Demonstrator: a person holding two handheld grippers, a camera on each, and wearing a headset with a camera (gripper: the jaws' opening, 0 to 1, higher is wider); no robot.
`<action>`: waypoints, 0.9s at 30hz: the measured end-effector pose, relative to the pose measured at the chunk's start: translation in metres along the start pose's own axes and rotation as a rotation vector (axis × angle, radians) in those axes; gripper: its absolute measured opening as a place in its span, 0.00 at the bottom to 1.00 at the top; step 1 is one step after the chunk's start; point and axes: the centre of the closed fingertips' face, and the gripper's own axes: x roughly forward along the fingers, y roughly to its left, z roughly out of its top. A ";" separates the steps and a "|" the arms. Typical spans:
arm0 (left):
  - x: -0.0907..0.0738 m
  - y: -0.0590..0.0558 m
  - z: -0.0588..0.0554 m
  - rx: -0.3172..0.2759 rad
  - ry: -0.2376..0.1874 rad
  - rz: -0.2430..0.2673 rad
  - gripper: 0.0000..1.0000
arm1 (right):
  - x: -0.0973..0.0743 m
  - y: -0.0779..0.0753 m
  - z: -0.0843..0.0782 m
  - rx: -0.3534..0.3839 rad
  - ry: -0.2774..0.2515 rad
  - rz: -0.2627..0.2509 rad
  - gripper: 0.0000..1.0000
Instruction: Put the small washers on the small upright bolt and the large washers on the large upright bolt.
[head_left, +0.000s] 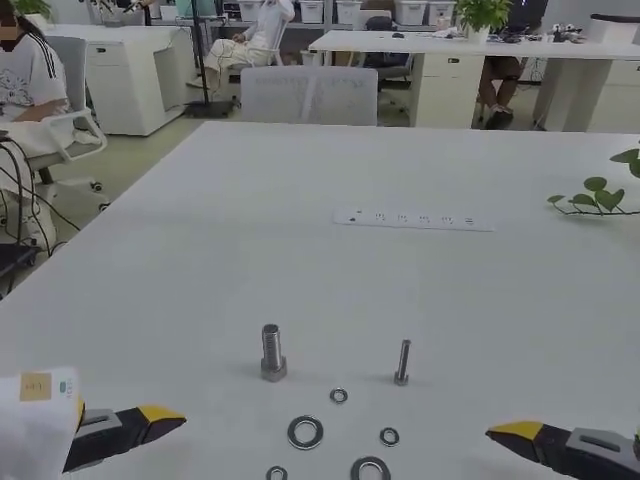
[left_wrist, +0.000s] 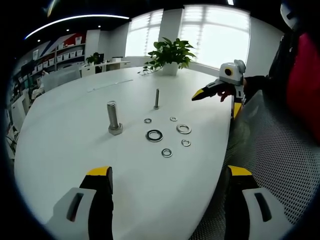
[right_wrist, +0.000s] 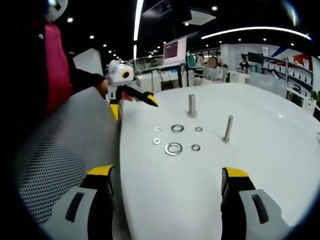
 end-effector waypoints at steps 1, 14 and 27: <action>0.000 0.000 0.000 0.001 0.002 0.000 0.93 | 0.000 0.000 0.000 -0.002 0.002 0.001 0.89; 0.000 0.000 0.000 -0.005 -0.004 0.009 0.92 | 0.001 -0.003 0.008 -0.056 0.045 0.036 0.87; 0.002 -0.003 0.000 -0.007 -0.008 0.012 0.92 | 0.009 -0.004 0.020 -0.144 0.119 0.097 0.82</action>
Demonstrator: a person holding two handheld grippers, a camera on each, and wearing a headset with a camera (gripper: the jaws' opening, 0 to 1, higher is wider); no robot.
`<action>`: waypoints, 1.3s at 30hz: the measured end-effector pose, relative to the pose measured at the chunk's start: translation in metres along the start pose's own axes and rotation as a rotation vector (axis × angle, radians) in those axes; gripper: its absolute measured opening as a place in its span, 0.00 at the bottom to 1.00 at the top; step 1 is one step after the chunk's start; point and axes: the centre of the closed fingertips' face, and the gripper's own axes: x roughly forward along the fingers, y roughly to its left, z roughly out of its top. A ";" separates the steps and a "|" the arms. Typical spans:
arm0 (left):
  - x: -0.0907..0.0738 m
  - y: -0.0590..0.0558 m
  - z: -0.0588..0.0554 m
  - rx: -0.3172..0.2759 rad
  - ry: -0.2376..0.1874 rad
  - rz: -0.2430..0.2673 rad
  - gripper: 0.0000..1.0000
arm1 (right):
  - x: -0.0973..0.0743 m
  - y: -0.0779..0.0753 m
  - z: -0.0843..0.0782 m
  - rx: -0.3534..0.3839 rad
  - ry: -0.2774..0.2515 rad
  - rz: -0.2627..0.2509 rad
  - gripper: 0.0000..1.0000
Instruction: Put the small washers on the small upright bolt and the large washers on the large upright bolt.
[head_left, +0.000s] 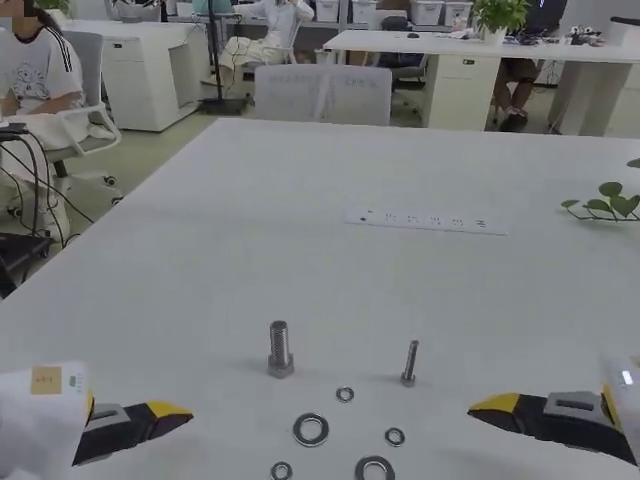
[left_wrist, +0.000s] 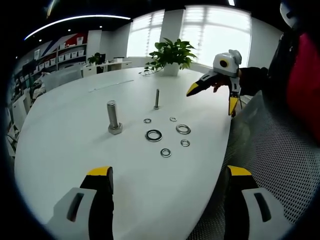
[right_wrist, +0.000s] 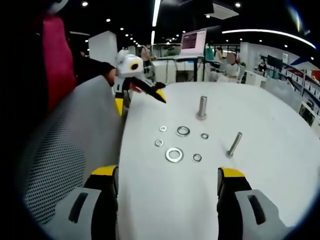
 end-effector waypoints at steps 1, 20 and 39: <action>0.000 0.000 0.000 0.001 0.001 0.000 0.92 | 0.001 0.000 0.001 -0.008 0.004 0.004 0.81; 0.000 -0.002 0.002 0.001 -0.002 0.004 0.92 | 0.021 -0.002 0.022 -0.172 0.108 0.096 0.73; 0.000 0.000 0.003 0.000 -0.009 0.014 0.92 | 0.048 -0.007 0.027 -0.283 0.234 0.187 0.66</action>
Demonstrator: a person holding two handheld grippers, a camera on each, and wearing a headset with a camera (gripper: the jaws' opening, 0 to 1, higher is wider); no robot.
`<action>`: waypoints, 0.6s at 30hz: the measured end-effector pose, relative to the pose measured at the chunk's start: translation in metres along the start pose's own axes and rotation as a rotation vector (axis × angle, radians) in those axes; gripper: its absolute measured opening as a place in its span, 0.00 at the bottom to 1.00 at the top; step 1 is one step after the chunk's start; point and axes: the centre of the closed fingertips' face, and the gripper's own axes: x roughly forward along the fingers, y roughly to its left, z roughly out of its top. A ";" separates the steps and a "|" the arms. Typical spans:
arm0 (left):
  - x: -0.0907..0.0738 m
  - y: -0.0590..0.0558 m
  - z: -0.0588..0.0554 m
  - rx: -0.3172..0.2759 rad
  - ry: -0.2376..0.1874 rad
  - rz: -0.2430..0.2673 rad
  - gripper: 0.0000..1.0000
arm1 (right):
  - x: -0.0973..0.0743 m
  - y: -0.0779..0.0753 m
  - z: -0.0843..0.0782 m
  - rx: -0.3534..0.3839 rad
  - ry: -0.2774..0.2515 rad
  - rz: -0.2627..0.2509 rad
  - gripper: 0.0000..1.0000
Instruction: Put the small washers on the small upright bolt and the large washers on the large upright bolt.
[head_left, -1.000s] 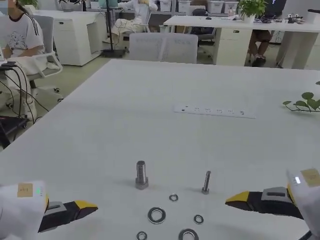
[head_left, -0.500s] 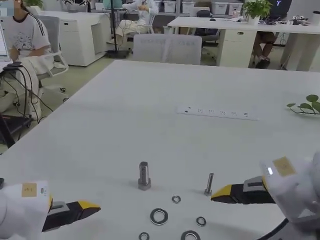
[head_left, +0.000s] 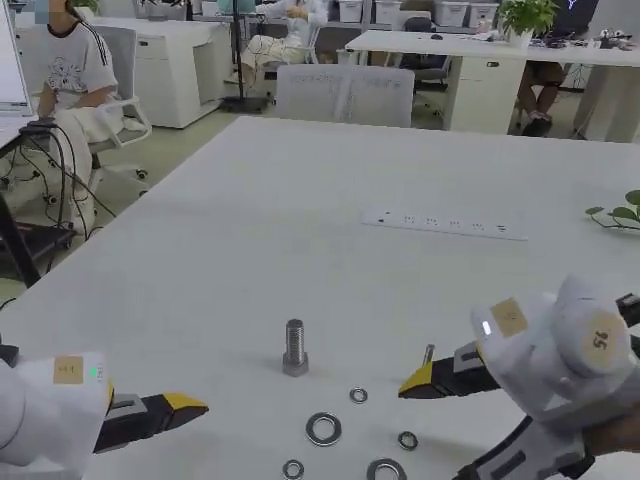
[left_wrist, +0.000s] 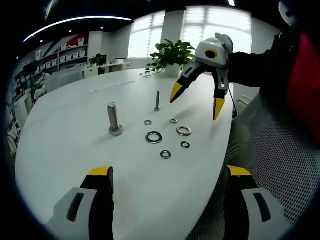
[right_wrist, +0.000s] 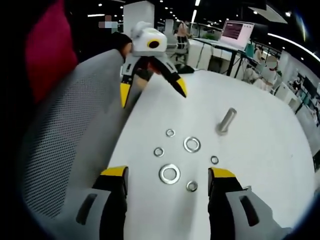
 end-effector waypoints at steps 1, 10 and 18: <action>0.000 0.000 0.000 0.002 -0.001 0.002 0.92 | 0.001 -0.001 0.000 -0.004 0.004 0.001 0.66; 0.001 0.002 0.003 0.000 -0.007 0.011 0.91 | 0.009 -0.002 -0.002 -0.037 0.067 0.052 0.63; 0.002 0.002 0.004 0.003 -0.010 0.014 0.91 | 0.015 -0.005 -0.007 -0.068 0.138 0.081 0.56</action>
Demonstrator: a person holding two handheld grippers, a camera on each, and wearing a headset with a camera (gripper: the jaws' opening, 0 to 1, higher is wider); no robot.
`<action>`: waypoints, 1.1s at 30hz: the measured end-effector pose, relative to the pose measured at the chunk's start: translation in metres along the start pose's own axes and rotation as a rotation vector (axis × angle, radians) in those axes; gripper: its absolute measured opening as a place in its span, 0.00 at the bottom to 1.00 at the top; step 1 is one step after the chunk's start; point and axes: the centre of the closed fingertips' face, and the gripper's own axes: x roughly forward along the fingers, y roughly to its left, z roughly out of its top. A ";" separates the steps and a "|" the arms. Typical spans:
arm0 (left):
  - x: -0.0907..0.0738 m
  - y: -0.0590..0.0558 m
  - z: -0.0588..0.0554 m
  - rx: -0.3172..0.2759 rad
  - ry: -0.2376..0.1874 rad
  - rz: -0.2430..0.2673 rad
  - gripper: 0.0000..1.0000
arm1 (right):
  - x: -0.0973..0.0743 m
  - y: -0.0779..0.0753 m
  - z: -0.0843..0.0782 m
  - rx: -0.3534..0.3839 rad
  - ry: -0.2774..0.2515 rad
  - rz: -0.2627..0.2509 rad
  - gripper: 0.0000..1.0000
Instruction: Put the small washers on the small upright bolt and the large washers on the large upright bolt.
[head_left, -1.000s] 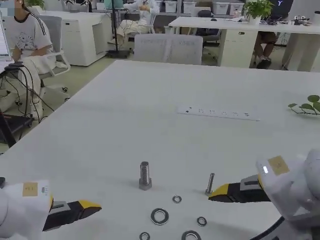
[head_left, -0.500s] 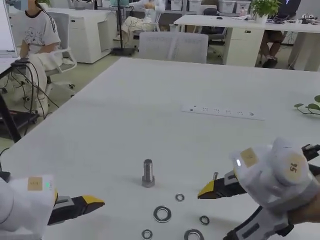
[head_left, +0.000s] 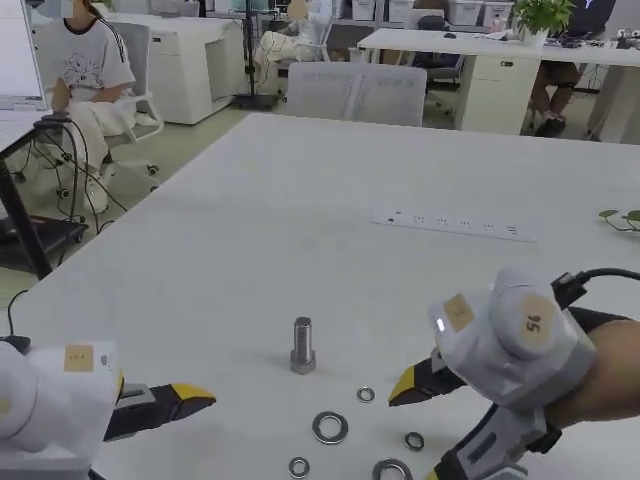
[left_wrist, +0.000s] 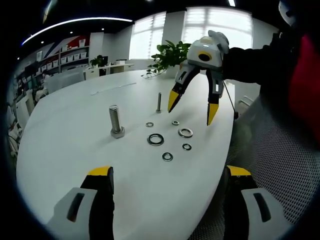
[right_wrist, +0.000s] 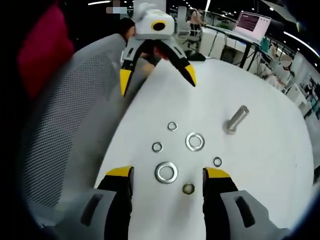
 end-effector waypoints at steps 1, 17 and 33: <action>0.000 0.000 0.000 -0.001 -0.001 0.001 0.91 | 0.001 0.000 -0.001 -0.005 0.013 0.005 0.55; 0.000 0.001 0.000 -0.004 -0.005 0.006 0.90 | 0.022 0.006 -0.009 -0.056 0.116 0.050 0.37; -0.002 0.004 0.001 -0.005 -0.016 0.012 0.90 | 0.032 0.006 -0.021 -0.103 0.239 0.072 0.29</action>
